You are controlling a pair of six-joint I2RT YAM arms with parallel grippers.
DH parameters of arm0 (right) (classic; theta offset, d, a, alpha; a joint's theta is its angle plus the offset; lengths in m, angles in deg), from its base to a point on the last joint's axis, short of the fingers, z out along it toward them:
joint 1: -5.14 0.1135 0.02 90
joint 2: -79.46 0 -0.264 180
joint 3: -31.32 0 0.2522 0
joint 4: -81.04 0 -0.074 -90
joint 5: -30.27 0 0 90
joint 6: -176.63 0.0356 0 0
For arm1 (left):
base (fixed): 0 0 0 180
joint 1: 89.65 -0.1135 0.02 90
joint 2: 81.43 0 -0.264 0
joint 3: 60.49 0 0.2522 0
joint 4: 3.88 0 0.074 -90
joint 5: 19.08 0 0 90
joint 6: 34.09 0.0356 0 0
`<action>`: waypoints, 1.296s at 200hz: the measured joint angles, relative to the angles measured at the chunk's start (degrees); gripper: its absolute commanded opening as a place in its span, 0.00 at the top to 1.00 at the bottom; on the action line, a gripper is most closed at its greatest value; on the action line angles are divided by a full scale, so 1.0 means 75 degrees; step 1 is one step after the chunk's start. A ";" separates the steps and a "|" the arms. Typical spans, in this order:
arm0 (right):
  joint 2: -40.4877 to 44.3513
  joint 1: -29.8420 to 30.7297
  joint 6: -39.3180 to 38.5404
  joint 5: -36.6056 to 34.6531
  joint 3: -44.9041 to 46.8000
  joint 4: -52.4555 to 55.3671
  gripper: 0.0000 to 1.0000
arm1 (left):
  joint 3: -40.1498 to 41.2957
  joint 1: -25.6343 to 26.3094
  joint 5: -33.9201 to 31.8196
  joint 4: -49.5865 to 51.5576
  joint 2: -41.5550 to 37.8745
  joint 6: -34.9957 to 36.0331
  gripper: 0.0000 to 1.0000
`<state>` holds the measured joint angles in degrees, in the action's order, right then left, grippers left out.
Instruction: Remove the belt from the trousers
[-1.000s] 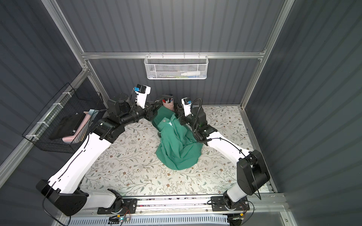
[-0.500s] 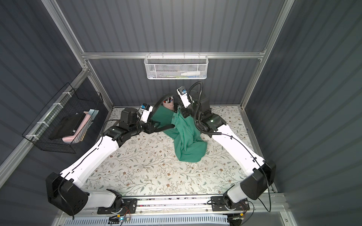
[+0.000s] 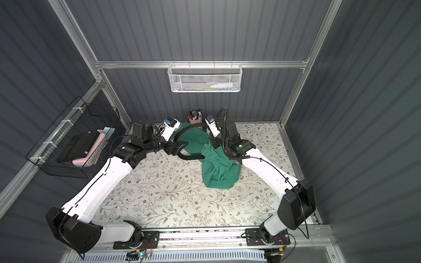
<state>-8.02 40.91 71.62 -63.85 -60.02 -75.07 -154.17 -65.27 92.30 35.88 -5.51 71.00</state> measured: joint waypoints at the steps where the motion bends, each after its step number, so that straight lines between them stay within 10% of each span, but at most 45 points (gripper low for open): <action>1: 0.0003 0.0000 0.0000 0.0000 0.0015 -0.0012 1.00 | -0.0015 0.0000 0.0003 0.0000 -0.0006 0.0009 0.12; 115: 0.0003 0.0000 0.0061 0.0609 0.0490 -0.0265 1.00 | -0.3305 0.1040 -0.0131 0.1276 0.2704 0.2273 0.13; 154: 0.0015 -0.0026 0.0213 0.0708 0.0583 -0.0242 1.00 | -0.3389 0.1081 -0.0726 0.1349 0.3255 0.2509 0.33; 190: 0.0032 -0.0035 0.0437 0.0927 0.0682 -0.0449 1.00 | -0.3512 0.1081 -0.1119 0.1303 0.3398 0.2267 0.74; 235: 0.0201 -0.0128 0.0845 0.1125 0.0965 -0.0766 1.00 | -0.3246 0.1087 -0.1309 0.1003 0.3410 0.1842 0.61; 259: 0.0236 -0.0143 0.1005 0.1236 0.1049 -0.0833 1.00 | -0.2949 0.1090 -0.1422 0.0901 0.3407 0.1661 0.85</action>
<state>-6.25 39.84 79.16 -54.58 -52.15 -81.32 -176.29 -57.09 81.64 42.63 20.04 83.46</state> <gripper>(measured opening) 0.170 0.255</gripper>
